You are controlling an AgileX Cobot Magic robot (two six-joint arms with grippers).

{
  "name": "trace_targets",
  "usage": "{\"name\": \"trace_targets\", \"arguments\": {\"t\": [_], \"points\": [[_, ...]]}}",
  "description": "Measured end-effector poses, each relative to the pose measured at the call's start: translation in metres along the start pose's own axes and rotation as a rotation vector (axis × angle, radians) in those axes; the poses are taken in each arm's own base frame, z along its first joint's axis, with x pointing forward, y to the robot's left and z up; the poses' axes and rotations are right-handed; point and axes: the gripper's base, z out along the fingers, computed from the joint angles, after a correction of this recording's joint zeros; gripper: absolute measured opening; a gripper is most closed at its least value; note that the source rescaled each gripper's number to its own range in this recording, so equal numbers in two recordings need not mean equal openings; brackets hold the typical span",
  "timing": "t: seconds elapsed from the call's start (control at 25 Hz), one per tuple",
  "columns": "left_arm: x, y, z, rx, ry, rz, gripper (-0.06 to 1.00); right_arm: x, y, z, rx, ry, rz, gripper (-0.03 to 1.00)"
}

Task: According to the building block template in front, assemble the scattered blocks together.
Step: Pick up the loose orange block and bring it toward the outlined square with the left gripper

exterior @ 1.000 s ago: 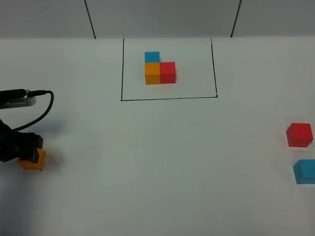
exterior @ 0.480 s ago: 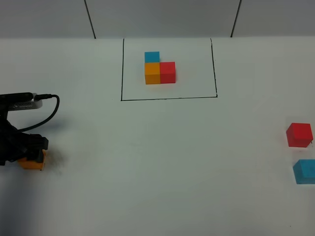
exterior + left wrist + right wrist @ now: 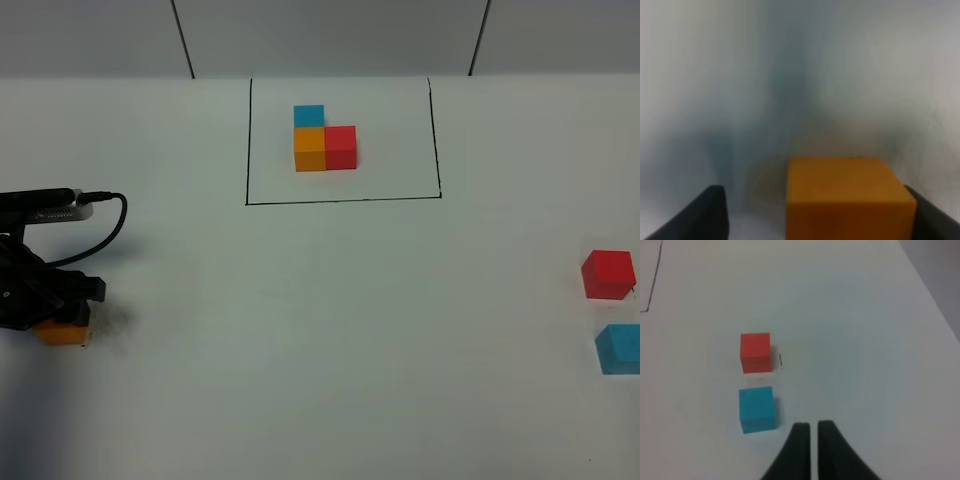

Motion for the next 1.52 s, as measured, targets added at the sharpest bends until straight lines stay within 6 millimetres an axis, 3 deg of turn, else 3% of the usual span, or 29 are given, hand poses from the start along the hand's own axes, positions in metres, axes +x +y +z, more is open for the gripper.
{"name": "trace_targets", "arguments": {"t": [0.08, 0.12, 0.56, 0.68, 0.92, 1.08, 1.2, 1.52], "points": [[0.0, 0.0, 0.001, 0.0, 0.002, 0.001, 0.59, 0.0, 0.0, 0.0, 0.0, 0.0, 0.0, 0.0], [0.0, 0.0, 0.001, 0.0, 0.004, 0.002, 0.57, 0.0, 0.0, 0.0, 0.0, 0.0, 0.0, 0.0], [0.003, -0.003, -0.003, 0.002, 0.021, 0.026, 0.57, 0.0, 0.0, 0.0, 0.0, 0.0, 0.0, 0.0], [0.003, -0.01, -0.02, 0.011, -0.011, 0.056, 0.57, 0.0, 0.0, 0.0, 0.0, 0.0, 0.0, 0.0], [0.013, -0.027, -0.086, 0.051, -0.185, 0.101, 0.57, 0.0, 0.0, 0.0, 0.0, 0.0, 0.0, 0.0], [0.027, -0.037, -0.119, 0.08, -0.262, 0.143, 0.57, 0.0, 0.0, 0.0, 0.0, 0.0, 0.0, 0.0], [0.035, -0.04, -0.129, 0.089, -0.26, 0.165, 0.57, 0.0, 0.0, 0.0, 0.0, 0.0, 0.0, 0.0], [0.043, -0.039, -0.128, 0.083, -0.176, 0.21, 0.57, 0.0, 0.0, 0.0, 0.0, 0.0, 0.0, 0.0]]}}
